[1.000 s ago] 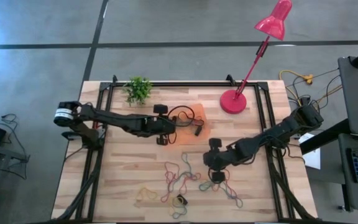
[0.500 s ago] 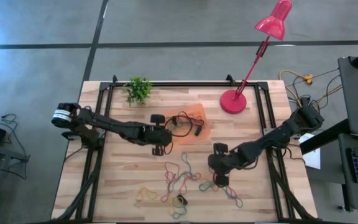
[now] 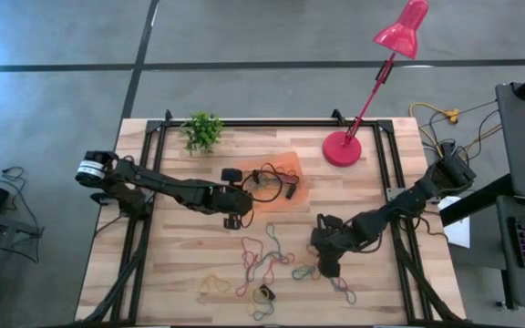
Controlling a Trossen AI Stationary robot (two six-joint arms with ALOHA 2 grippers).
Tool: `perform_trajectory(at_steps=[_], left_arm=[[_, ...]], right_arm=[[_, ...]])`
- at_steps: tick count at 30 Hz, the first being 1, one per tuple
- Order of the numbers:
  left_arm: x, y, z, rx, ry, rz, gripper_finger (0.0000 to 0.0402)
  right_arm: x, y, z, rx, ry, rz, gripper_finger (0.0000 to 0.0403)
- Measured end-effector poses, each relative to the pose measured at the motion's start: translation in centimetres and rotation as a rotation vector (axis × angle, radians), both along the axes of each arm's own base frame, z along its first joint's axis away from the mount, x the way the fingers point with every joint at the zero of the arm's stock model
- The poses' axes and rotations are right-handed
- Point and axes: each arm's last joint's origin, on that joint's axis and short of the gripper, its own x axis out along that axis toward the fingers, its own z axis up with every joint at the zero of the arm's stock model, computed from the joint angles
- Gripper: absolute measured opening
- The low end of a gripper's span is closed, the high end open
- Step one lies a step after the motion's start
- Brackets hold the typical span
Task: Pick and place rubber bands into bin
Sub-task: Put the red rubber band into the orange bin
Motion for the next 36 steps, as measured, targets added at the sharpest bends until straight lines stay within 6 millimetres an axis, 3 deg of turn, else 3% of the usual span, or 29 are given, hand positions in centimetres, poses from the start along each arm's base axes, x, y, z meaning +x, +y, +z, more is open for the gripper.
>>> perform_trajectory(at_steps=[6,17,36], left_arm=[[0.1,0.0,0.0,-0.001,-0.007,0.000,0.0089],[0.2,0.0,0.1,-0.001,-0.018,-0.002,0.0089],[0.2,0.0,0.1,-0.002,-0.020,-0.002,0.0089]], right_arm=[[0.1,-0.1,-0.2,-0.020,-0.010,-0.023,0.0194],[0.9,0.3,-2.7,-0.063,0.026,-0.024,0.0181],[0.6,0.1,-2.8,-0.127,0.052,-0.018,0.0060]])
